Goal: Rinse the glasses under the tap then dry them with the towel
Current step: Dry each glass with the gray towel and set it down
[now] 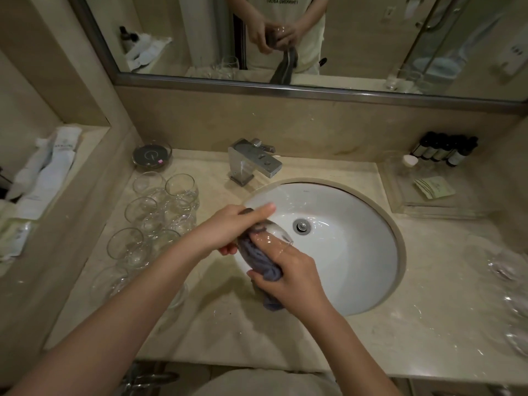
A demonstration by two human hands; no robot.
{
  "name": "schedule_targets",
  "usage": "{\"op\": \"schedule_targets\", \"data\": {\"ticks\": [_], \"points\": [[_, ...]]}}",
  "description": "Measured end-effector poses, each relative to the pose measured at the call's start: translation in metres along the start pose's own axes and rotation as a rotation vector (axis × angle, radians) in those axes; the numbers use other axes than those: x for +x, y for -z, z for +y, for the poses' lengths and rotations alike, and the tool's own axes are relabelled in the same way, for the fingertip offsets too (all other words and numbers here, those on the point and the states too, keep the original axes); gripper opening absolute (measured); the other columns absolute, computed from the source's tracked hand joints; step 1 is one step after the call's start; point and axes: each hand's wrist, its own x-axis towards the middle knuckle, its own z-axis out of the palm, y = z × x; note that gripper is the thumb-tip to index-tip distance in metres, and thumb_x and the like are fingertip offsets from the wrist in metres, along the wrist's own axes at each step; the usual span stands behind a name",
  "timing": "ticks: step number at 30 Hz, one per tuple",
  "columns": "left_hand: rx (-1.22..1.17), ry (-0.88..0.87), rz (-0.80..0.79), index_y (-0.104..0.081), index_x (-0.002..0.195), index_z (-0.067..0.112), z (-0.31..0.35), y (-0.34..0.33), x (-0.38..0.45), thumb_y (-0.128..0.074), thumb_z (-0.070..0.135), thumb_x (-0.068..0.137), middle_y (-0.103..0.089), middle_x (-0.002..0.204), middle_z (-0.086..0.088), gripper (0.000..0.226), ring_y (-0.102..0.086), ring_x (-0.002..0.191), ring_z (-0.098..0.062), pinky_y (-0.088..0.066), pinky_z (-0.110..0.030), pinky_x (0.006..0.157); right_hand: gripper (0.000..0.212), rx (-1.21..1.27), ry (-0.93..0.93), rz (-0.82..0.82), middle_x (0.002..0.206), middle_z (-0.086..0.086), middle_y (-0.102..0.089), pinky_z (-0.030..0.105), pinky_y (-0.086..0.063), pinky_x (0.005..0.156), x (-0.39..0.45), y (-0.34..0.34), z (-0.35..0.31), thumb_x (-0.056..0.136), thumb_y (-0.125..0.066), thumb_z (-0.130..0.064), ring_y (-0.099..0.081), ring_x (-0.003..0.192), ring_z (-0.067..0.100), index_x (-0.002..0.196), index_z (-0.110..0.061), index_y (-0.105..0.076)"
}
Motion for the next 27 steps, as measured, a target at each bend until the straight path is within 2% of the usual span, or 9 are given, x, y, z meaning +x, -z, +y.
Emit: {"op": "schedule_targets", "data": {"ticks": [3,6,8,10,15,17,20,24,27], "points": [[-0.074,-0.059,0.071,-0.064,0.087,0.013,-0.005,-0.006,0.003,-0.073,0.056,0.077,-0.055,0.059,0.006,0.044,-0.041,0.045,-0.012,-0.028,-0.019,0.038,0.056,0.183,-0.157,-0.089,0.114,-0.012,-0.070,0.019,-0.048,0.088,0.000,0.002,-0.009,0.072,-0.077,-0.021,-0.062,0.106,0.004,0.124,-0.034,-0.062],[-0.133,-0.259,0.081,-0.063,0.090,0.017,-0.009,-0.007,-0.001,-0.073,0.055,0.062,-0.059,0.074,0.006,0.049,-0.043,0.048,-0.008,-0.031,-0.017,0.037,0.045,1.093,-0.575,-0.282,0.089,0.000,-0.073,0.024,-0.053,0.074,0.004,0.014,-0.013,0.066,-0.079,-0.008,-0.068,0.079,0.013,0.107,-0.024,-0.069],[-0.106,-0.379,0.064,-0.063,0.094,0.020,-0.011,-0.006,-0.003,-0.073,0.052,0.062,-0.060,0.087,0.004,0.047,-0.047,0.052,-0.002,-0.035,-0.015,0.040,0.046,1.384,-0.708,-0.293,0.083,0.010,-0.069,0.029,-0.055,0.067,0.001,0.016,-0.008,0.057,-0.079,-0.011,-0.065,0.068,0.020,0.101,-0.014,-0.069],[-0.111,-0.372,0.041,-0.064,0.094,0.026,-0.010,-0.006,-0.003,-0.073,0.054,0.062,-0.062,0.090,0.003,0.044,-0.051,0.056,-0.005,-0.037,-0.019,0.040,0.043,1.320,-0.660,-0.274,0.087,0.010,-0.070,0.028,-0.056,0.069,0.001,0.017,-0.006,0.059,-0.079,-0.009,-0.067,0.073,0.021,0.100,-0.017,-0.071],[-0.156,0.076,-0.068,-0.064,0.087,0.014,-0.001,-0.003,-0.002,-0.050,0.065,0.087,-0.059,0.071,-0.013,0.053,-0.050,0.040,-0.019,-0.036,-0.022,0.044,0.057,0.089,-0.075,-0.067,0.113,-0.009,-0.070,0.027,-0.053,0.083,0.003,0.006,-0.004,0.067,-0.072,-0.024,-0.063,0.103,0.009,0.124,-0.028,-0.064],[-0.076,0.079,-0.045,-0.064,0.087,0.012,-0.003,-0.004,0.000,-0.054,0.058,0.089,-0.061,0.063,-0.007,0.047,-0.051,0.040,-0.021,-0.037,-0.020,0.041,0.058,-0.043,0.004,-0.033,0.113,-0.008,-0.069,0.025,-0.053,0.077,0.000,-0.002,-0.003,0.067,-0.070,-0.022,-0.061,0.101,0.009,0.125,-0.026,-0.062],[-0.057,-0.057,0.021,-0.064,0.086,0.014,-0.007,-0.006,0.001,-0.066,0.048,0.086,-0.063,0.056,0.005,0.034,-0.050,0.038,-0.020,-0.035,-0.020,0.037,0.054,0.337,-0.322,-0.130,0.110,-0.007,-0.071,0.021,-0.050,0.089,0.001,0.004,-0.015,0.071,-0.076,-0.013,-0.064,0.101,0.006,0.120,-0.031,-0.064],[-0.134,-0.325,0.040,-0.065,0.085,0.030,-0.014,-0.004,0.002,-0.068,0.059,0.064,-0.063,0.080,0.008,0.036,-0.060,0.061,-0.013,-0.048,-0.031,0.048,0.042,1.312,-0.726,-0.292,0.091,0.010,-0.070,0.029,-0.054,0.066,0.007,0.017,-0.012,0.062,-0.079,-0.003,-0.064,0.071,0.021,0.101,-0.017,-0.073],[-0.102,-0.409,0.009,-0.064,0.087,0.038,-0.016,0.000,0.004,-0.065,0.060,0.063,-0.064,0.098,0.005,0.032,-0.063,0.082,-0.008,-0.052,-0.036,0.067,0.045,1.257,-0.683,-0.271,0.092,0.010,-0.071,0.029,-0.054,0.066,0.007,0.019,-0.009,0.059,-0.078,-0.009,-0.064,0.074,0.023,0.102,-0.018,-0.073]]}}
